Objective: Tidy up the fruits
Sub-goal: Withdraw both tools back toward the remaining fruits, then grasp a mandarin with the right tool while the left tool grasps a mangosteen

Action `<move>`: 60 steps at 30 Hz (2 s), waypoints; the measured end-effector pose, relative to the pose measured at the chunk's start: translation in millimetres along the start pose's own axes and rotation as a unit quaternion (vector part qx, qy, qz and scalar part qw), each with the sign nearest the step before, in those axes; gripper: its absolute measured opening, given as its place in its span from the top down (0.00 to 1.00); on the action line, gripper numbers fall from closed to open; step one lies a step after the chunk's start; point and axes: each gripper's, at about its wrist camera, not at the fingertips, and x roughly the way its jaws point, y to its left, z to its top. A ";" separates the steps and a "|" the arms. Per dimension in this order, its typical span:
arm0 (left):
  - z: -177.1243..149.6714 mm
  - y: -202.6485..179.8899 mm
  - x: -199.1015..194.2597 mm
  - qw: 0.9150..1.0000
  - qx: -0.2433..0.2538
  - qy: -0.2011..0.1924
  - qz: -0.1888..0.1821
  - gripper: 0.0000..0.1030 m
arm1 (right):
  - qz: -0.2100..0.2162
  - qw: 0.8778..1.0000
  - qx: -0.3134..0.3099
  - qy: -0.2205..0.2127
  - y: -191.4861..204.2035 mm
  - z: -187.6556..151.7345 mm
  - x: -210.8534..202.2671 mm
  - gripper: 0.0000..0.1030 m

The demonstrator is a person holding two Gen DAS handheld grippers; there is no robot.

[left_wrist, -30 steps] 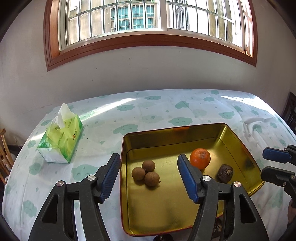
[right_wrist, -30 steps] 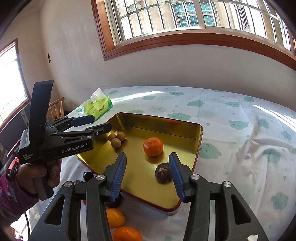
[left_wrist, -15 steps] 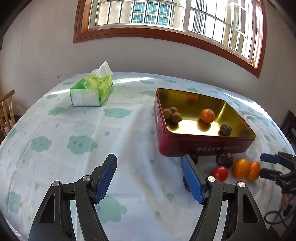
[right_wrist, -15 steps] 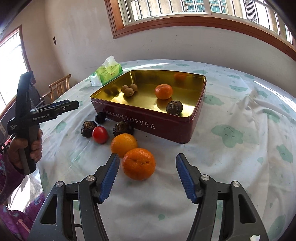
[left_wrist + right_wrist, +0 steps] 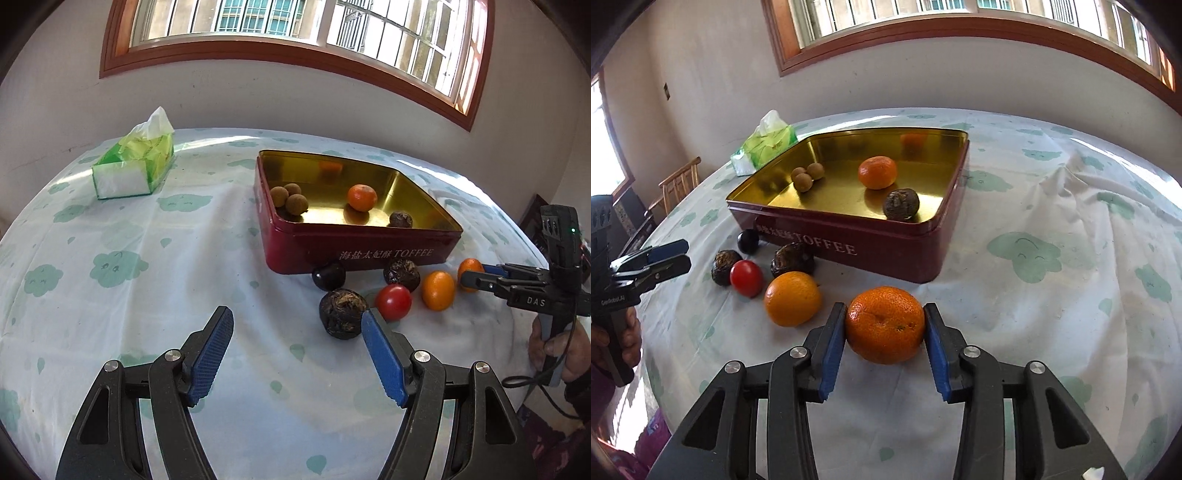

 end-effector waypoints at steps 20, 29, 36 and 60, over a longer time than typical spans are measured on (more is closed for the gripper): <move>21.2 -25.7 58.1 0.983 0.150 0.095 -0.053 0.63 | 0.006 1.000 0.003 0.006 -1.4 2.1 4.9 0.60; 5.2 -21.8 31.5 0.998 0.018 0.054 -0.007 0.63 | -0.002 1.000 0.002 0.010 -0.9 2.6 8.2 0.59; -2.1 -21.1 14.4 0.997 -0.041 0.007 0.061 0.63 | -0.021 1.000 -0.013 0.017 4.3 2.1 11.2 0.59; -10.5 -52.7 -27.5 0.988 -0.041 -0.048 0.141 0.63 | -0.030 0.999 -0.011 -0.014 19.2 -14.8 -19.6 0.63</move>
